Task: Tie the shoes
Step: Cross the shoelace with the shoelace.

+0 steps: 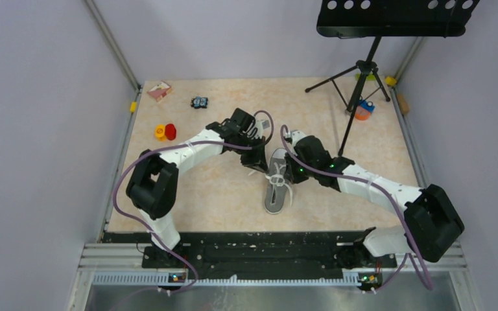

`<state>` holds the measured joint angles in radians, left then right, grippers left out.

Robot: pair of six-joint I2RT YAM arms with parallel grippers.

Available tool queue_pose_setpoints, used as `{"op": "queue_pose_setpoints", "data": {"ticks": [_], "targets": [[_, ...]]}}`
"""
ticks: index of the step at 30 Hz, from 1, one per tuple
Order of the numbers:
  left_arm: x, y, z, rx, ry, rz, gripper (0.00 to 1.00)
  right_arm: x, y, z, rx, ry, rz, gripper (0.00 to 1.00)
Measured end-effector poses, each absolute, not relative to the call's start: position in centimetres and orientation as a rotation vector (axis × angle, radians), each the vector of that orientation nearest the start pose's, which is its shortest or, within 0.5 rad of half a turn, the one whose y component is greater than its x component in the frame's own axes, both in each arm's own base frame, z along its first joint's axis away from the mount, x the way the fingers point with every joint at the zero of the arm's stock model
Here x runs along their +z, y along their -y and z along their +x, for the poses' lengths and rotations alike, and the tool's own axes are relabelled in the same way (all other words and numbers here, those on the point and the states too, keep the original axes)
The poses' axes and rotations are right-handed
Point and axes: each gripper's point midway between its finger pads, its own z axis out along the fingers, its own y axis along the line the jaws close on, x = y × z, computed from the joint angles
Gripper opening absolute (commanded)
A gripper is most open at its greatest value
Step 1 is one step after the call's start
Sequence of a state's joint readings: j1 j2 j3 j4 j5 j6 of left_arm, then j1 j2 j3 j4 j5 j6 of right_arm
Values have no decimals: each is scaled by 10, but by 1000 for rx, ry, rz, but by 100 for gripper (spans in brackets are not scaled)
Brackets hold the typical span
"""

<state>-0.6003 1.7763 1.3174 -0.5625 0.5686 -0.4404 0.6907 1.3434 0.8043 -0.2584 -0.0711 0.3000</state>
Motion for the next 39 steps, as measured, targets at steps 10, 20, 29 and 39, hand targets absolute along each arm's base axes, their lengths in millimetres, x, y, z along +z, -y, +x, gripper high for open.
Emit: {"op": "queue_pose_setpoints", "data": {"ticks": [10,20,29,39], "targets": [[108,314,258,-1017,-2743,502,7,98,-235,246,566,-2360,-471,0],[100,310,260,-959,-2755,513,40,102,-237,248,586,-2336,-450,0],[96,304,268,-880,-2723,562,53,100,-236,246,587,-2345,-443,0],[108,308,289,-827,-2633,594,24,101,-236,246,589,-2343,-432,0]]}}
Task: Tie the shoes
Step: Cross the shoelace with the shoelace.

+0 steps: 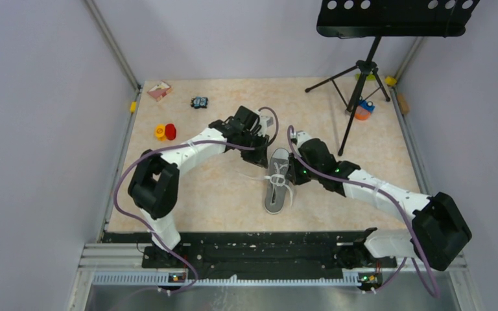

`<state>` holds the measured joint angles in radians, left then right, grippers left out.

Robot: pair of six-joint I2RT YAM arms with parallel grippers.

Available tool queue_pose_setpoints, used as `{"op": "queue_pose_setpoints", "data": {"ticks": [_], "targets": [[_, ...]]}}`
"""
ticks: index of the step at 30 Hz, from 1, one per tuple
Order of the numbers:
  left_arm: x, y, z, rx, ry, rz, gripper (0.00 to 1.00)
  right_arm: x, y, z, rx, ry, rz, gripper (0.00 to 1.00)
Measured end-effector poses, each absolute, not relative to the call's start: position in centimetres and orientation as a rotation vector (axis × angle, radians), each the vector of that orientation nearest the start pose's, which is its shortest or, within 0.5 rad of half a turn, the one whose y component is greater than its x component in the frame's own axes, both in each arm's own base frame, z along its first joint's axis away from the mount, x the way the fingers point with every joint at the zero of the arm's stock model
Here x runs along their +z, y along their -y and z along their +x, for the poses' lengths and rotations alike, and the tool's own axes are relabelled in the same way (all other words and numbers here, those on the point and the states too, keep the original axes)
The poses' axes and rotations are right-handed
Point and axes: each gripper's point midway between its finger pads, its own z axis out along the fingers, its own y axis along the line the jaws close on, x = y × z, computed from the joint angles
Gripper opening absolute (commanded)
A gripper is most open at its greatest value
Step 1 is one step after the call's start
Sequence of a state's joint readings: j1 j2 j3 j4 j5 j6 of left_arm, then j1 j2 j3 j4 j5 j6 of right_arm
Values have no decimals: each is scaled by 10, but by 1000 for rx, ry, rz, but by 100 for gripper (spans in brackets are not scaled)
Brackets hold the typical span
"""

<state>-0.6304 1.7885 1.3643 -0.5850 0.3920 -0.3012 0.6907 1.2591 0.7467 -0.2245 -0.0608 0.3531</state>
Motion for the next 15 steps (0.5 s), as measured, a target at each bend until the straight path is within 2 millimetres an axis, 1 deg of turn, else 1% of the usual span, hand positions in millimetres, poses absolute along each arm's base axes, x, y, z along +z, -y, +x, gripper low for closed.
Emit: {"op": "queue_pose_setpoints", "data": {"ticks": [3,7,12,15], "targets": [[112,310,291,-835,-2602,618,26,103,-236,246,592,-2336,-430,0],[125,314,291,-882,-2521,664,33,105,-235,246,591,-2329,-427,0],[137,317,280,-968,-2424,719,41,106,-235,246,593,-2331,-418,0],[139,322,275,-1031,-2383,755,41,106,-235,246,594,-2332,-414,0]]}}
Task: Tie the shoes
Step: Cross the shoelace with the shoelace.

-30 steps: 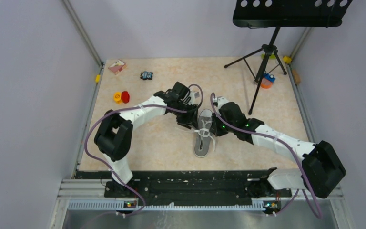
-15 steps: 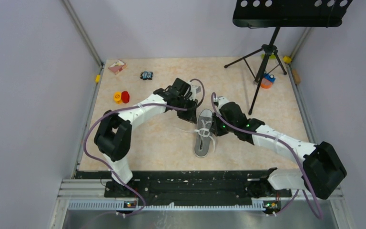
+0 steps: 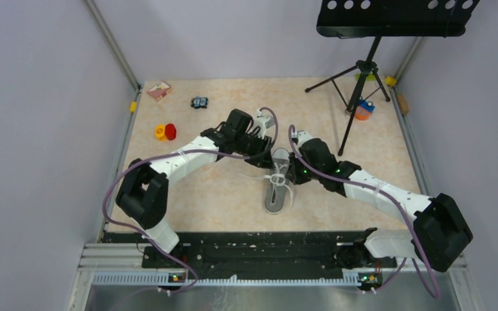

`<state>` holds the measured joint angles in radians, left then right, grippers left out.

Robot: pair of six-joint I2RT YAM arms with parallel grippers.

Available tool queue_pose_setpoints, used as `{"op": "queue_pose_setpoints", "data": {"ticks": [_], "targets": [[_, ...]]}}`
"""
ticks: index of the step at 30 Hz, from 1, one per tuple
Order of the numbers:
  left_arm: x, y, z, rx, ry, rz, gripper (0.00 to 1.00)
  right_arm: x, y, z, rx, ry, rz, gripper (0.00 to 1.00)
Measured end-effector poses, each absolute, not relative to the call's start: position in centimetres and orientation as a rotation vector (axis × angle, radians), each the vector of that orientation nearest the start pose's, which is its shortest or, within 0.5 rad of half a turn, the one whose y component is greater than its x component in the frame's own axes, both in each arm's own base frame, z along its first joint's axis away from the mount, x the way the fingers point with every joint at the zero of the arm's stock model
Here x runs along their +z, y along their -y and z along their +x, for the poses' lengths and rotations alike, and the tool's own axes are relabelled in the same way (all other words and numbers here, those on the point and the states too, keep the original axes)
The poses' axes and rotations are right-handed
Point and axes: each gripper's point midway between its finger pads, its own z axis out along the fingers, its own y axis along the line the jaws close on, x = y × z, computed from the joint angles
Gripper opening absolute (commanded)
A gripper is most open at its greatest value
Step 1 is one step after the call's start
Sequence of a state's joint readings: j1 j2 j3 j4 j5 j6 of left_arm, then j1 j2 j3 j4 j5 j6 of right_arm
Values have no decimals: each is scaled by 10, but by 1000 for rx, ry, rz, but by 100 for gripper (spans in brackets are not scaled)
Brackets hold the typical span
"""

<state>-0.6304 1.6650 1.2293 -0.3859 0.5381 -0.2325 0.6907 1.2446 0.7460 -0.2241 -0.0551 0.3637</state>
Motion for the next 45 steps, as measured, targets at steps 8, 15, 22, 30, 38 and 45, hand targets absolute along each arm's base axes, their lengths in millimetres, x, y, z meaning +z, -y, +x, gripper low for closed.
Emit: {"op": "queue_pose_setpoints", "data": {"ticks": [8,15,22,30,38,45], "targets": [[143,338,269,-1146,-2295,847,42,104,-235,246,597,-2335,-407,0],[126,342,267,-1158,-2295,916,39,101,-233,244,592,-2345,-407,0],[112,344,262,-1158,-2329,941,37,101,-233,244,593,-2345,-407,0],[102,345,258,-1159,-2353,971,34,101,-234,244,594,-2346,-404,0],[102,345,249,-1212,-2368,993,20,102,-234,244,597,-2345,-397,0],[105,347,245,-1255,-2365,998,0,103,-233,244,597,-2342,-397,11]]}}
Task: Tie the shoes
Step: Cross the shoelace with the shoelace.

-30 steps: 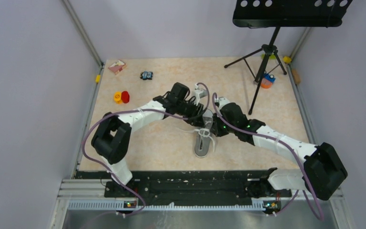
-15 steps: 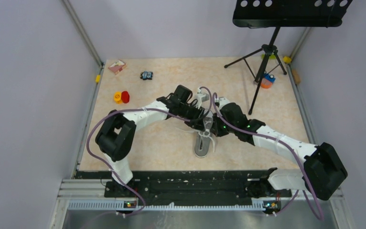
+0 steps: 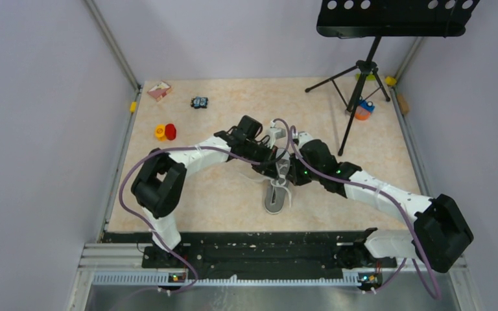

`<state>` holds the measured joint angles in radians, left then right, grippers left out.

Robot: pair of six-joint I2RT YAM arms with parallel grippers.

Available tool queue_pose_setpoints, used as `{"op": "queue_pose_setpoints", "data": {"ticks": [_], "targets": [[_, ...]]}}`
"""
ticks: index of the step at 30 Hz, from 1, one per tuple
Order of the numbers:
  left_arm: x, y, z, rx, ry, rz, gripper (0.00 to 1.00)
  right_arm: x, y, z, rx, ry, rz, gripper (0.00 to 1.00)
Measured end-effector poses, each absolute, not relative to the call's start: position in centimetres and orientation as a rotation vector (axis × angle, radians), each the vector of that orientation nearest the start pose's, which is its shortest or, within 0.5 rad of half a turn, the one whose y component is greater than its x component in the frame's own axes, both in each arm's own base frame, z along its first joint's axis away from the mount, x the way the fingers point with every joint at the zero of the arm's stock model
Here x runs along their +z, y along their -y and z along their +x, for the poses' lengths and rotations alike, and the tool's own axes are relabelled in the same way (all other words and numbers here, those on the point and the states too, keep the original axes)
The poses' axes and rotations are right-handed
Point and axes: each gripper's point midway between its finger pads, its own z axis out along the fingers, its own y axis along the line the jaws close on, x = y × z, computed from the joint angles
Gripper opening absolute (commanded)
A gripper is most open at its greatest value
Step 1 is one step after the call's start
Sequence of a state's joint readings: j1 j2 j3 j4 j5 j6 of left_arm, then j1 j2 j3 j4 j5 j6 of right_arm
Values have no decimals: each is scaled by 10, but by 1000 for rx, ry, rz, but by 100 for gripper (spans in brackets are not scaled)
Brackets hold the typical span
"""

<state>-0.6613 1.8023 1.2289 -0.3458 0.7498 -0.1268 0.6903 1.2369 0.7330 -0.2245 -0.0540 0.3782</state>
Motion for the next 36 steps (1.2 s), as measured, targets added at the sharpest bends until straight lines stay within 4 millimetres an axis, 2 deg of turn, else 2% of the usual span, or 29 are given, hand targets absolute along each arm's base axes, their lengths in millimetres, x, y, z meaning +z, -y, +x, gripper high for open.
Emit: {"op": "queue_pose_setpoints", "data": {"ticks": [3,4,6,11,15,19,23,36], "targets": [[104,349,247,-1261,-2370,998,0,104,-233,243,597,-2343,-396,45],[103,350,247,-1262,-2373,998,0,105,-233,243,599,-2339,-396,51],[100,349,247,-1262,-2383,995,0,111,-233,243,613,-2312,-403,55],[99,349,247,-1264,-2398,978,0,118,-233,237,657,-2256,-423,52],[99,348,248,-1267,-2412,958,0,108,-232,230,673,-2252,-467,45],[99,349,251,-1264,-2419,943,0,93,-230,221,681,-2274,-500,43],[101,349,254,-1266,-2420,929,0,86,-231,216,701,-2285,-521,42],[107,351,259,-1273,-2409,913,0,69,-241,222,724,-2295,-536,35]]}}
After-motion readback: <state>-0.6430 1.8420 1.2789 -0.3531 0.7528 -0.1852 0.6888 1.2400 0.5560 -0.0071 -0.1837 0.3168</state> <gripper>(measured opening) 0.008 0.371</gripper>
